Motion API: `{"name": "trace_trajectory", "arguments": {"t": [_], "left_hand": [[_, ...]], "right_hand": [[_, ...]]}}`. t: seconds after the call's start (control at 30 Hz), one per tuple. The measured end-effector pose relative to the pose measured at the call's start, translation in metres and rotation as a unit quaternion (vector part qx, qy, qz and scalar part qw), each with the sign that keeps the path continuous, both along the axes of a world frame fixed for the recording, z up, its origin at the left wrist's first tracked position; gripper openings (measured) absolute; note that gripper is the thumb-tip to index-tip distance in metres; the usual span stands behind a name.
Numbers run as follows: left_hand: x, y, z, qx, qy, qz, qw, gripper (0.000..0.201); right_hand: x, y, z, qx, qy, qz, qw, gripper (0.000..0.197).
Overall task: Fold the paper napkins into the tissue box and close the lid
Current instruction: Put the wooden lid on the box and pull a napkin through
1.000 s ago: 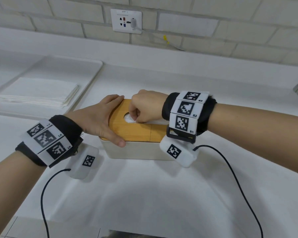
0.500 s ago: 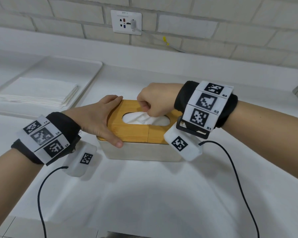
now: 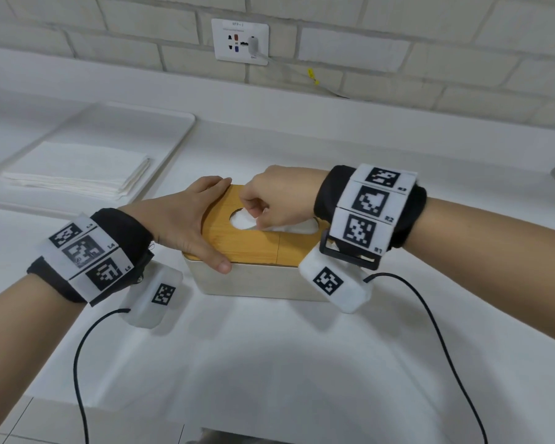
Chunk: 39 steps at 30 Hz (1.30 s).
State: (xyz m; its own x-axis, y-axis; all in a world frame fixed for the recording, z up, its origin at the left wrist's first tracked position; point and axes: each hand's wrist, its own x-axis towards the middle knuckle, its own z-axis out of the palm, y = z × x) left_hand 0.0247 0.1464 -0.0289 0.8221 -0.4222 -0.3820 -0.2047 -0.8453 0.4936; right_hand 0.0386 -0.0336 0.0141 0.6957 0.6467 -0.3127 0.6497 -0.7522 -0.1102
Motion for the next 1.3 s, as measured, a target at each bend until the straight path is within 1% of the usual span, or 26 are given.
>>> {"name": "trace_trajectory", "arguments": {"t": [0.07, 0.13, 0.23, 0.3, 0.4, 0.43, 0.47, 0.5, 0.53, 0.6, 0.63, 0.7, 0.73, 0.83, 0.9, 0.93, 1.03, 1.07, 1.13, 1.2, 1.23, 1.3], "left_hand": [[0.000, -0.001, 0.001, 0.005, 0.002, 0.002, 1.000, 0.173], [0.000, -0.001, 0.001, 0.010, 0.004, 0.003, 1.000, 0.174], [0.000, -0.001, 0.002, 0.011, 0.003, 0.002, 1.000, 0.174], [0.001, 0.000, 0.001, 0.007, 0.000, 0.001, 1.000, 0.172], [0.002, 0.001, 0.000, -0.003, -0.001, -0.007, 1.000, 0.166], [0.003, 0.001, -0.001, -0.005, 0.000, -0.008, 1.000, 0.164], [0.003, 0.001, -0.001, -0.006, 0.001, -0.008, 1.000, 0.164], [0.003, 0.001, -0.001, -0.005, 0.002, -0.007, 1.000, 0.165], [0.003, 0.001, -0.002, -0.004, 0.003, -0.006, 1.000, 0.166], [0.003, 0.002, -0.002, -0.005, 0.003, -0.004, 1.000, 0.167], [0.002, 0.002, -0.002, -0.004, 0.004, -0.003, 1.000, 0.167], [0.002, 0.001, -0.002, 0.000, 0.005, -0.005, 1.000, 0.167], [0.002, 0.001, -0.001, 0.003, 0.005, -0.005, 1.000, 0.167], [0.002, 0.000, 0.000, 0.011, 0.004, -0.003, 1.000, 0.169], [0.002, 0.000, 0.000, 0.009, -0.001, -0.006, 1.000, 0.167], [0.002, 0.000, 0.000, 0.005, -0.004, -0.010, 1.000, 0.163], [0.001, 0.000, -0.001, -0.015, -0.008, -0.014, 1.000, 0.139], [0.001, 0.000, -0.001, -0.019, -0.007, -0.015, 1.000, 0.136], [0.001, 0.000, -0.001, -0.026, -0.008, -0.014, 1.000, 0.134], [0.001, 0.000, -0.002, -0.026, -0.009, -0.013, 1.000, 0.135], [0.001, 0.000, -0.002, -0.025, -0.009, -0.012, 1.000, 0.136], [0.001, 0.001, -0.002, -0.023, -0.011, -0.014, 1.000, 0.145]], "right_hand": [[0.000, -0.006, 0.001, 0.009, -0.006, 0.000, 1.000, 0.016], [0.000, -0.010, 0.004, 0.039, -0.011, -0.011, 0.999, 0.009], [-0.001, -0.016, 0.008, 0.082, -0.013, -0.024, 0.996, 0.010], [-0.002, -0.019, 0.008, 0.107, -0.012, -0.015, 0.994, 0.010], [-0.006, -0.020, 0.006, 0.194, -0.014, -0.005, 0.981, 0.006], [-0.007, -0.021, 0.006, 0.209, -0.007, -0.011, 0.978, 0.013], [-0.007, -0.023, 0.006, 0.207, 0.004, -0.023, 0.978, 0.022], [-0.007, -0.026, 0.006, 0.184, 0.015, -0.038, 0.982, 0.028], [-0.007, -0.029, 0.007, 0.143, 0.018, -0.048, 0.988, 0.029], [-0.005, -0.035, 0.009, 0.053, 0.014, -0.052, 0.997, 0.018], [-0.004, -0.037, 0.008, 0.031, 0.014, -0.049, 0.998, 0.018], [-0.004, -0.035, 0.006, 0.028, 0.011, -0.047, 0.998, 0.029], [-0.004, -0.032, 0.005, 0.033, 0.005, -0.043, 0.999, 0.029], [-0.005, -0.022, -0.001, 0.069, -0.005, -0.032, 0.997, 0.015], [-0.004, -0.016, -0.003, 0.098, -0.002, -0.025, 0.995, 0.013], [-0.004, -0.014, -0.004, 0.111, -0.005, -0.021, 0.994, 0.014], [-0.003, -0.009, -0.008, 0.144, -0.023, -0.017, 0.989, 0.021], [-0.003, -0.008, -0.009, 0.155, -0.028, -0.021, 0.987, 0.022], [-0.004, -0.009, -0.008, 0.175, -0.024, -0.031, 0.984, 0.016], [-0.004, -0.016, -0.004, 0.155, -0.007, -0.038, 0.987, 0.011], [-0.003, -0.020, -0.002, 0.119, -0.004, -0.037, 0.992, 0.011], [-0.002, -0.026, 0.001, 0.027, -0.014, -0.032, 0.999, 0.023]]}}
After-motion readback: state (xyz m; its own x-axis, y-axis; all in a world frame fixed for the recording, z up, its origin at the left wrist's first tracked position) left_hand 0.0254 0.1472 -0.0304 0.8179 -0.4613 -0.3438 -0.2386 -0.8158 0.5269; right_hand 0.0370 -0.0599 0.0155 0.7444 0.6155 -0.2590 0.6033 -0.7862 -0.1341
